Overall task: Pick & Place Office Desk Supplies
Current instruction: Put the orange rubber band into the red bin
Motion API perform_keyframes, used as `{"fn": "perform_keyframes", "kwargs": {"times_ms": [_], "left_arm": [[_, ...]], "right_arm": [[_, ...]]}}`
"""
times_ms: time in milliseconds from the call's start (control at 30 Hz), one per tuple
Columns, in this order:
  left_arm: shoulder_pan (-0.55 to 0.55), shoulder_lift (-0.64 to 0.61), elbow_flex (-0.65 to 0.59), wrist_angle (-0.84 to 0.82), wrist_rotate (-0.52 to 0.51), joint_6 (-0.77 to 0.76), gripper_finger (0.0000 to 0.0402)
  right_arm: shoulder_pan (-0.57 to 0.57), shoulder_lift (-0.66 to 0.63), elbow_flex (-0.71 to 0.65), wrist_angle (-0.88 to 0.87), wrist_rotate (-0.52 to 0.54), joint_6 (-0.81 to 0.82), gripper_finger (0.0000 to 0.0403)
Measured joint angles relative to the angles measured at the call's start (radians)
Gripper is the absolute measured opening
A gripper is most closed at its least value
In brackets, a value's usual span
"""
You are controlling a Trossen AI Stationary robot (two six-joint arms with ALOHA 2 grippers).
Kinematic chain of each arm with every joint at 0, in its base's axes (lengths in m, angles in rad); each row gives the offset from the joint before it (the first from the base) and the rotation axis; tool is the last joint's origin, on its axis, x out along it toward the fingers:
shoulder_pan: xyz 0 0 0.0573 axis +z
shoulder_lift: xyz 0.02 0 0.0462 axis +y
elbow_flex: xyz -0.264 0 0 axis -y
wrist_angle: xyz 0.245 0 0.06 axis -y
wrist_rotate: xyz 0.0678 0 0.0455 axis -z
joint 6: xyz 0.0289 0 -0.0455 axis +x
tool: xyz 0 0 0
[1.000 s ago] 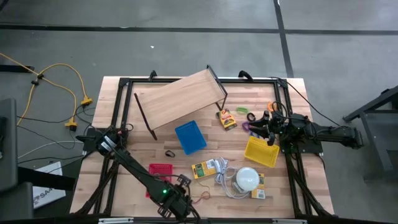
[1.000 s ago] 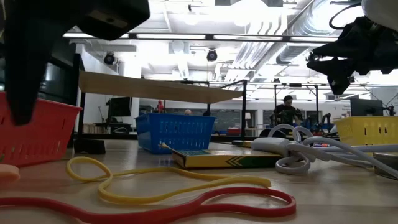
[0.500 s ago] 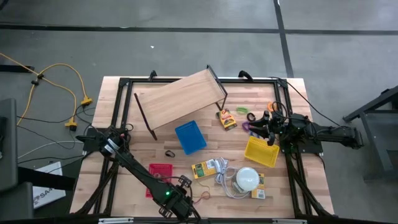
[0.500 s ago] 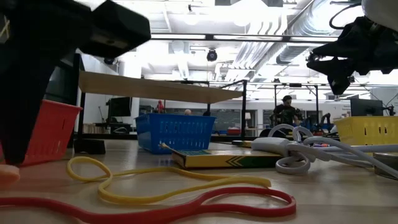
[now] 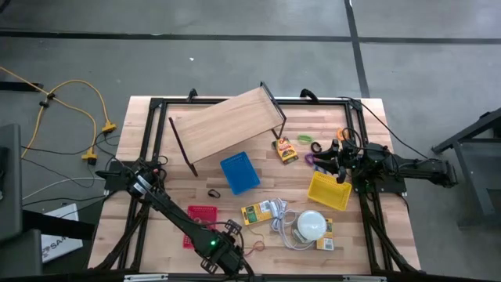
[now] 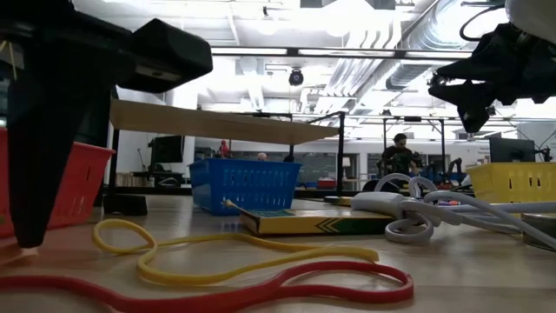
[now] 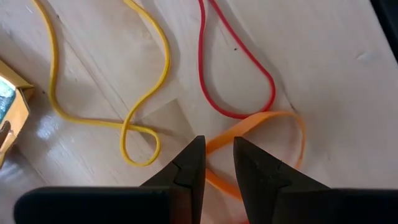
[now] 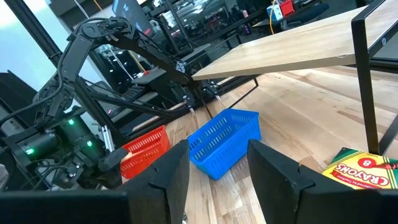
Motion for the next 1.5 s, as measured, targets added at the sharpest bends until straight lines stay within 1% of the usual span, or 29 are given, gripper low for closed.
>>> {"fn": "perform_keyframes", "kwargs": {"times_ms": [533, 900, 1067, 1300, 1500], "left_arm": [[0.001, 0.000, 0.023, -0.025, -0.001, 0.058, 0.0076], [-0.017, 0.000, 0.023, -0.025, -0.004, 0.152, 0.0076], [-0.021, 0.000, 0.024, -0.020, -0.030, 0.190, 0.0076], [-0.013, 0.011, 0.025, -0.013, -0.032, 0.201, 0.0076], [-0.011, 0.031, 0.026, -0.011, -0.014, 0.205, 0.0076]], "right_arm": [[0.000, 0.000, 0.000, 0.000, 0.000, 0.000, 0.0150], [0.000, 0.000, 0.000, -0.001, 0.000, 0.000, 0.0150], [0.000, 0.000, 0.000, -0.001, 0.000, 0.000, 0.0150], [0.000, 0.000, 0.000, -0.001, 0.000, 0.000, 0.0150], [0.000, 0.000, 0.000, -0.001, 0.000, 0.000, 0.0150]]}}
